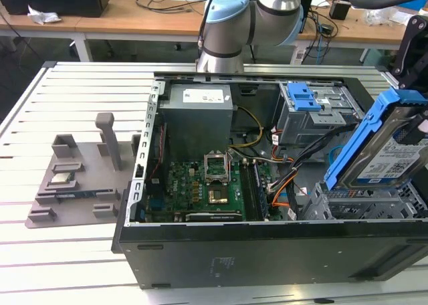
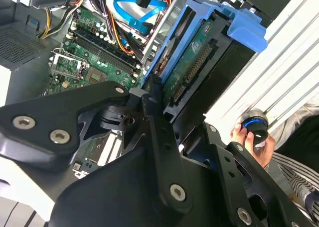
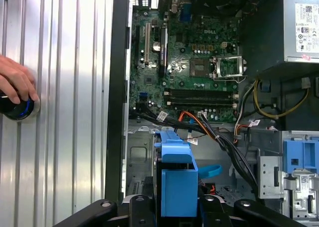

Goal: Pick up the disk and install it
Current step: 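Insert the disk into the insertion slot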

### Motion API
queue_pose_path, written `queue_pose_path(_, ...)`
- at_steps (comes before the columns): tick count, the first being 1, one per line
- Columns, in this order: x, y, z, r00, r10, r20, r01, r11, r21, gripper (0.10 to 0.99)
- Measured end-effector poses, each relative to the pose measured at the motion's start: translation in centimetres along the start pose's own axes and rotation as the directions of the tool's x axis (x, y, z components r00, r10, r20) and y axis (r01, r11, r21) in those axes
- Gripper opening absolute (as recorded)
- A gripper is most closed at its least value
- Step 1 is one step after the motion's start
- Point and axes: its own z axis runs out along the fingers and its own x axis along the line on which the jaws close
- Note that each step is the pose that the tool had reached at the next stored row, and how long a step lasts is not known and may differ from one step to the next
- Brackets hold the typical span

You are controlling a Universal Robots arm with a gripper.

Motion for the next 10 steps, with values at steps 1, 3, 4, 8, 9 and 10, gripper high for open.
queue_pose_path(1, 0.00, -0.03, 0.03, 1.0000, 0.000, 0.0001, 0.000, 1.0000, 0.000, 0.369)
queue_pose_path(3, 0.00, -0.09, 0.07, 1.0000, 0.000, 0.0002, 0.000, 1.0000, 0.000, 0.369)
queue_pose_path(4, 0.00, -0.14, 0.09, 1.0000, 0.000, 0.0002, 0.000, 1.0000, 0.000, 0.369)
queue_pose_path(8, 0.00, -0.59, 0.36, 1.0000, 0.000, -0.0002, 0.000, 1.0000, 0.000, 0.369)
queue_pose_path(9, 0.00, -0.61, 0.44, 1.0000, 0.000, -0.0003, 0.000, 1.0000, 0.000, 0.369)
queue_pose_path(10, 0.01, -0.64, 0.63, 1.0000, 0.000, -0.0003, 0.000, 1.0000, 0.000, 0.369)
